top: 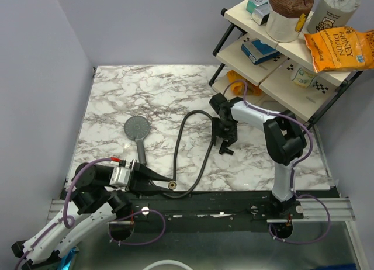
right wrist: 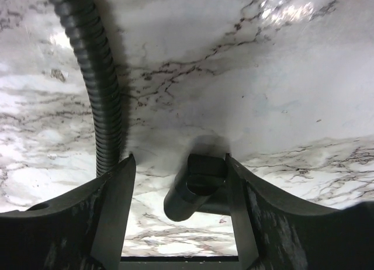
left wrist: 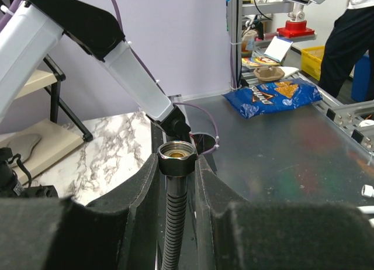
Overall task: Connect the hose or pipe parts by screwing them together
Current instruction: Pick up the adaptor from the center of the board.
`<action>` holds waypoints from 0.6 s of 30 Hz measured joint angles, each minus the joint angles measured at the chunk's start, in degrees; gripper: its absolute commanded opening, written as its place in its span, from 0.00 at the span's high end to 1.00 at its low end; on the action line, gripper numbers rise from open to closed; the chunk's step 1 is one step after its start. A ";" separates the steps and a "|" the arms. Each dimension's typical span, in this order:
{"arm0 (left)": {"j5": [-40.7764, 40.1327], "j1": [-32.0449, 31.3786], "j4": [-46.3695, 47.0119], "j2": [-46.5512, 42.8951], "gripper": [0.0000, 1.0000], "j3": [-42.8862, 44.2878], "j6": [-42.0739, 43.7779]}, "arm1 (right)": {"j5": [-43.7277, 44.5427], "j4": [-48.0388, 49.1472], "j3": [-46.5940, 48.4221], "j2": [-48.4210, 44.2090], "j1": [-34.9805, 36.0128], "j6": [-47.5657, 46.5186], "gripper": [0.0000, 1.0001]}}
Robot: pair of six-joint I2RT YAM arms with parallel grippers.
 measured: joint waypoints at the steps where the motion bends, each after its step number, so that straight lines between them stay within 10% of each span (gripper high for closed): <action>1: 0.00 0.00 0.00 0.04 1.00 -0.13 0.00 | -0.20 0.04 -0.35 -0.26 0.09 -0.24 0.30; 18: 0.24 0.28 0.92 0.61 1.00 -0.94 0.00 | -2.80 -2.10 -4.20 -5.27 1.16 -5.11 0.31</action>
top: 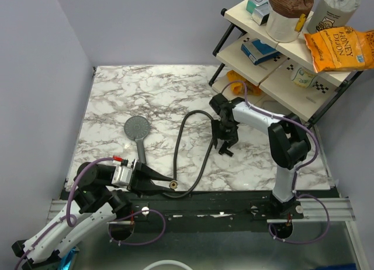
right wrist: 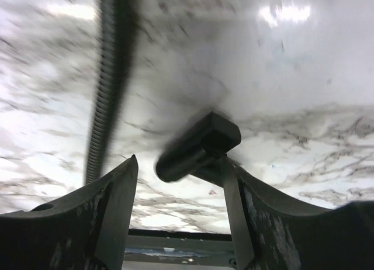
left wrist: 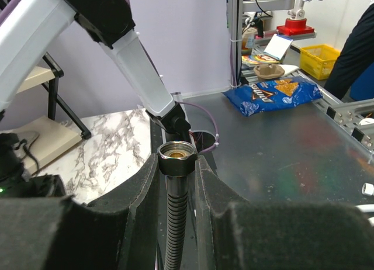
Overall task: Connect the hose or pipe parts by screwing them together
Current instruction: Pick up the adaptor from the center of the board.
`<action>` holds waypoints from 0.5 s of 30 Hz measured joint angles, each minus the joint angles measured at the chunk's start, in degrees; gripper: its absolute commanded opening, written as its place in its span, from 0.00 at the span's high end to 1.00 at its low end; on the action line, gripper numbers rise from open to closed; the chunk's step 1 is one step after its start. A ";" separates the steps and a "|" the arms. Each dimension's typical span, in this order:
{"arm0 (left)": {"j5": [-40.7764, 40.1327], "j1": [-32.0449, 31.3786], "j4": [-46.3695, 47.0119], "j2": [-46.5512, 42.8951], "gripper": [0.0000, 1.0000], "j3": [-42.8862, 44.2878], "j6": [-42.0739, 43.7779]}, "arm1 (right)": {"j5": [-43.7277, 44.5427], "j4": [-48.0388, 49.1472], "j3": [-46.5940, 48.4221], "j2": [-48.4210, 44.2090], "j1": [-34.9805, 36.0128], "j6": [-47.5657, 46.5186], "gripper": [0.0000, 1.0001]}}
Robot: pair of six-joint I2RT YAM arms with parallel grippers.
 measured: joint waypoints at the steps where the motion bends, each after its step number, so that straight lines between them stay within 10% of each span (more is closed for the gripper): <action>1: 0.07 0.07 0.11 0.09 1.00 0.00 0.00 | 0.31 -0.46 2.23 1.09 0.00 -0.09 0.30; 15: 0.50 0.72 0.17 0.28 1.00 0.00 0.22 | 1.90 -1.20 11.32 8.31 0.00 -0.44 0.34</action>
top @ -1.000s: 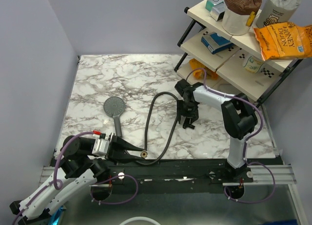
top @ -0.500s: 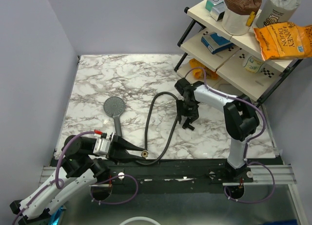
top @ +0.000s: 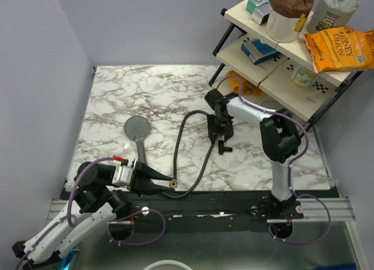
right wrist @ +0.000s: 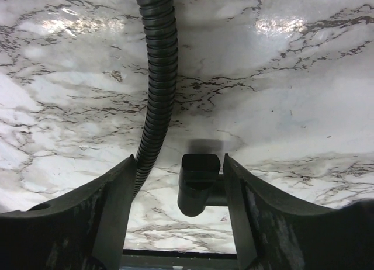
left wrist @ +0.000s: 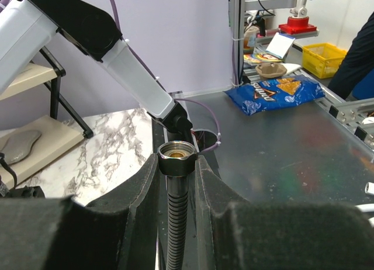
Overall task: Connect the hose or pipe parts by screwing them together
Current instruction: Pick up the adaptor from the center of the board.
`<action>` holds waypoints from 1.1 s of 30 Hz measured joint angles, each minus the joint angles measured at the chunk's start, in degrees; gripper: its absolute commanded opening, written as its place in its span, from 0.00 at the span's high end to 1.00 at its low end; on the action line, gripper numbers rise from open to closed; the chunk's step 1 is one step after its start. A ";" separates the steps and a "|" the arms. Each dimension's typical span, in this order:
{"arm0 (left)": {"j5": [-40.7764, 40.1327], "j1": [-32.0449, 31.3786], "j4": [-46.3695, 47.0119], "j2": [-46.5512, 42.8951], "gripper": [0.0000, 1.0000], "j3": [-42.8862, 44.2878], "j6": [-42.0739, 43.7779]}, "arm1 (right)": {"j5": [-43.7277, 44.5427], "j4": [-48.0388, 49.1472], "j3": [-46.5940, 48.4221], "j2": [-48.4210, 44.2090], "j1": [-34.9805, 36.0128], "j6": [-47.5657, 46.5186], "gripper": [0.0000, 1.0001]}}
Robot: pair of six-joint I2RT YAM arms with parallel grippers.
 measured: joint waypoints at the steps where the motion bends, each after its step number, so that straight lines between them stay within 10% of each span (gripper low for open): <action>1: 0.00 0.02 -0.02 0.00 1.00 0.00 0.04 | 0.15 -0.02 -0.22 -0.04 0.00 -0.02 0.35; 33: 0.11 0.48 -0.22 -0.24 1.00 0.00 0.63 | -0.50 -0.13 -6.29 -6.40 -1.92 -1.49 0.40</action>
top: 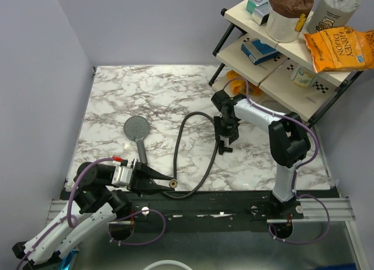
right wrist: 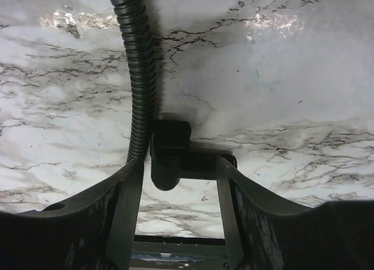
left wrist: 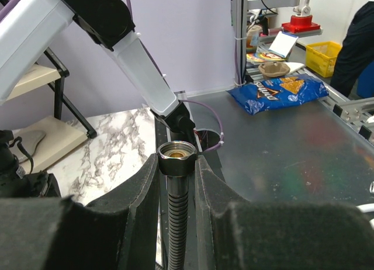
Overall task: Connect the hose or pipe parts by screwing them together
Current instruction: Pick up the adaptor from the center of the board.
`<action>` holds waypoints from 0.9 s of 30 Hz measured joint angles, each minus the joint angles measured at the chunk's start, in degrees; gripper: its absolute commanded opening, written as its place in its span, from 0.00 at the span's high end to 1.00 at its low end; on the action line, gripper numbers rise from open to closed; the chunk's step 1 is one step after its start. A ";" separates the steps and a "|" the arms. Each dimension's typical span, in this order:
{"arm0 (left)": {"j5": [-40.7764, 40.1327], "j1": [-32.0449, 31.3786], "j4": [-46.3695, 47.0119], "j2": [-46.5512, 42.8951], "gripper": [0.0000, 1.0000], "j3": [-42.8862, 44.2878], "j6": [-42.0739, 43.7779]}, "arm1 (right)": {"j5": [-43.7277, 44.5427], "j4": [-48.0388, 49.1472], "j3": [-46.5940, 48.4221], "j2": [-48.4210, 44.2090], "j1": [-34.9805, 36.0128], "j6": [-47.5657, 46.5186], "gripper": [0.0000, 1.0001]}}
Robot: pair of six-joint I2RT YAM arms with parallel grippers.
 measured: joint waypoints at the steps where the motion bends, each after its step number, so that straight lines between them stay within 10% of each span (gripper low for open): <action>1: 0.00 0.00 0.02 0.00 1.00 0.00 0.00 | 0.00 0.00 -0.04 0.22 -0.09 0.00 0.40; 19: -0.02 0.02 -1.07 -0.04 1.00 0.00 0.31 | -0.20 0.15 1.05 5.29 -0.42 -0.22 0.53; 27: 0.00 0.17 -1.22 -0.26 1.00 0.00 0.50 | -0.63 -0.92 2.01 6.10 -0.50 -0.50 0.91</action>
